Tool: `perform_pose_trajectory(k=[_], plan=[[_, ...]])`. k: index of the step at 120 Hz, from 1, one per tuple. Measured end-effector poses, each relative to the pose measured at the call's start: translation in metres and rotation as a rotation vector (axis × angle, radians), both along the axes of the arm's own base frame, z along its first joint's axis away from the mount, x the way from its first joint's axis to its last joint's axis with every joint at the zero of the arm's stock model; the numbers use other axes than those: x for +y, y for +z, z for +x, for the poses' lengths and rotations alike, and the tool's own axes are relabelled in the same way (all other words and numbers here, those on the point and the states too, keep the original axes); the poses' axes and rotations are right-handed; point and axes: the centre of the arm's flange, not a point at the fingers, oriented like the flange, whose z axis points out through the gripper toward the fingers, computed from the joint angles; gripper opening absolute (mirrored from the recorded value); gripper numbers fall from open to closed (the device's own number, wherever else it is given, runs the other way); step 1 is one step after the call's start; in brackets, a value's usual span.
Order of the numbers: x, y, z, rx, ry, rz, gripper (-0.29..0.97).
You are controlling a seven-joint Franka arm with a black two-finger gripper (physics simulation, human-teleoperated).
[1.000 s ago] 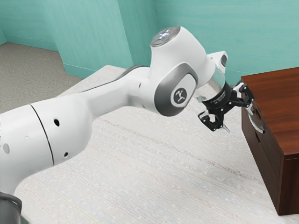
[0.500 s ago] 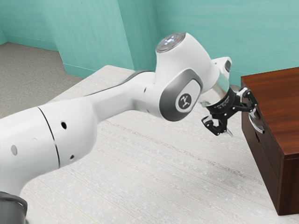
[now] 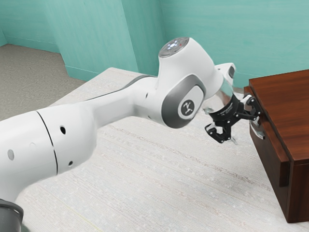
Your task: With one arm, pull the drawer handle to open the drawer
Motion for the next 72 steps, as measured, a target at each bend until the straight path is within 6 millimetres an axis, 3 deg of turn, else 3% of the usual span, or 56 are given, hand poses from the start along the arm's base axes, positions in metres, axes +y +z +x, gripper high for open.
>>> perform_pose_trajectory(k=[72], plan=[[0.021,0.002,-0.024,0.015,0.030,-0.001,0.43]])
